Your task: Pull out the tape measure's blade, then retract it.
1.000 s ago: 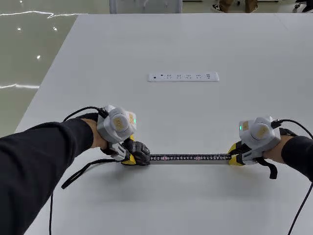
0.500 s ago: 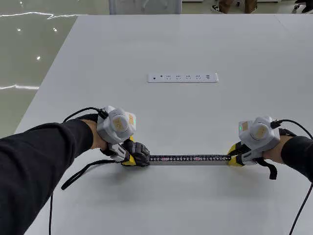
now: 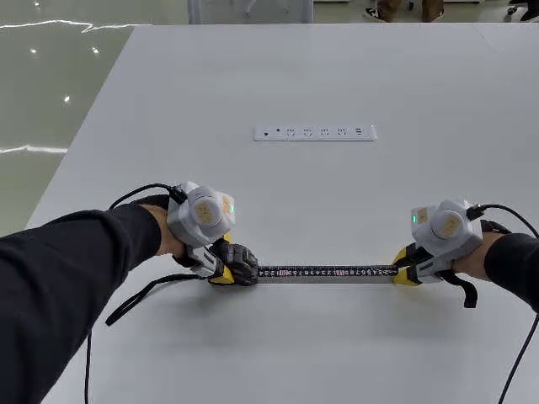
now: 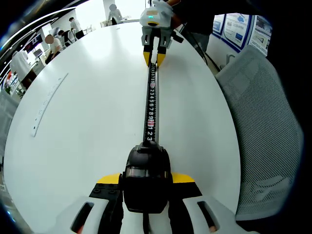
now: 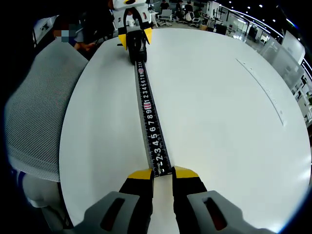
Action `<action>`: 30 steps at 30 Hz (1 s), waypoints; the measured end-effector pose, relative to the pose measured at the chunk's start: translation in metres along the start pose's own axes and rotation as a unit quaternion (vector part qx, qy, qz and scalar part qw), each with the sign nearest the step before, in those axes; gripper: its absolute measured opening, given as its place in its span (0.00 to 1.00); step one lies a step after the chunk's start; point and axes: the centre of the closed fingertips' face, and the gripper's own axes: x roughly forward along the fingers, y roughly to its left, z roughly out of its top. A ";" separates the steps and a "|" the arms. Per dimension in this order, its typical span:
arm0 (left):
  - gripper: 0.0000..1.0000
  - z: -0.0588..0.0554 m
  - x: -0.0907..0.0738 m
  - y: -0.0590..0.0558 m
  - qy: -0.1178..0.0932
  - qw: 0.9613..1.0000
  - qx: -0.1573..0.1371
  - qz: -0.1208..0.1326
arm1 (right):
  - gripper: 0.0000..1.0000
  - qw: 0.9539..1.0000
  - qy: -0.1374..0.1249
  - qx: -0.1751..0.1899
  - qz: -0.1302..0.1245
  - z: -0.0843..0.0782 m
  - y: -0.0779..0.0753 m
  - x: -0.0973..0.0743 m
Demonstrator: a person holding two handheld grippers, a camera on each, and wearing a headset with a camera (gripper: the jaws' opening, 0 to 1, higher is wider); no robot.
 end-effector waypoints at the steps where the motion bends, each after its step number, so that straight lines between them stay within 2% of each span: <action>1: 0.31 0.000 0.000 0.000 0.000 1.000 0.000 0.000 | 0.10 1.000 0.000 0.000 0.000 0.000 0.000 0.000; 24: 0.32 0.002 0.001 0.001 -0.011 1.000 -0.005 0.002 | 0.11 1.000 0.001 0.005 0.001 0.001 0.000 0.000; 26: 0.32 0.003 0.002 0.002 -0.019 1.000 -0.002 0.007 | 0.11 1.000 0.007 0.007 0.004 0.000 -0.001 0.001; 28: 0.32 0.003 0.002 0.002 -0.021 1.000 0.003 0.010 | 0.11 1.000 0.021 -0.009 0.007 0.001 -0.001 0.002; 30: 0.33 0.004 0.001 0.003 -0.029 0.999 -0.007 0.014 | 0.12 1.000 0.027 -0.012 0.010 0.000 -0.001 0.002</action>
